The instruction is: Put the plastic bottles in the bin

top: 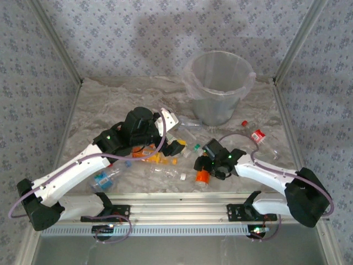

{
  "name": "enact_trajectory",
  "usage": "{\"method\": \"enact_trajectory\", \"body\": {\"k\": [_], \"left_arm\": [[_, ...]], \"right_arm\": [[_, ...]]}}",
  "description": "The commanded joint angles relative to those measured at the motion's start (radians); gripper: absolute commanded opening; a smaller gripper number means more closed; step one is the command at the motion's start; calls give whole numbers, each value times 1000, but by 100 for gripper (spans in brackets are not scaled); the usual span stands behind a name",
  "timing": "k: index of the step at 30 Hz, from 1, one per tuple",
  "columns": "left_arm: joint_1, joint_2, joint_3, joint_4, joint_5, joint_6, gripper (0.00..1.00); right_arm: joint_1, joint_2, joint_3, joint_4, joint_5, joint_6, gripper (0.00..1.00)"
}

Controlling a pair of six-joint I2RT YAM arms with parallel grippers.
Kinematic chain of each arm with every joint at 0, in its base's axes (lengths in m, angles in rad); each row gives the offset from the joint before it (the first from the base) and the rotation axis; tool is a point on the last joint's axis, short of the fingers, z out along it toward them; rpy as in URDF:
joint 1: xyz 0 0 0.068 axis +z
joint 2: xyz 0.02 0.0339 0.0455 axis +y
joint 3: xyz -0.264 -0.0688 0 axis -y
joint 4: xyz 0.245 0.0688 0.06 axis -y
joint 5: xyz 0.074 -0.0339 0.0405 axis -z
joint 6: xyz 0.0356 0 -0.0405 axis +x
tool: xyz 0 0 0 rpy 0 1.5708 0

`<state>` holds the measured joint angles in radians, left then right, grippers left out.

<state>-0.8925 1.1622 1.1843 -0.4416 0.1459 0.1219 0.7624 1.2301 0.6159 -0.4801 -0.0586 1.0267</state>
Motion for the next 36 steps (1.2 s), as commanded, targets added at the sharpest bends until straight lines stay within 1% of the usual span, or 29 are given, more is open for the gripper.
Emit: {"method": "enact_trajectory", "body": {"k": [1,5,14,24,29,34,36], "left_arm": [[-8,-10,9,18,20,-3,100],[-10,-10,10,19,20,-3,100],[-10,-12,9,18,17,-3,100],[-9,-13,9,17,14,-1,100],[-9,-12,9,17,12,-1,100],[-10,-14,9,17,9,0,99],[-10,-12,10,17,10,-2,100]], "right_arm": [[15,34,44,-24,55,11,82],[30,74,73,-36,61,-8,77],[39,113,94,-52,80,-16,76],[39,131,93,-67,94,-20,70],[44,131,91,-88,115,-22,65],[44,102,96,-117,137,-30,55],[44,83,102,-150,144,-43,54]]}}
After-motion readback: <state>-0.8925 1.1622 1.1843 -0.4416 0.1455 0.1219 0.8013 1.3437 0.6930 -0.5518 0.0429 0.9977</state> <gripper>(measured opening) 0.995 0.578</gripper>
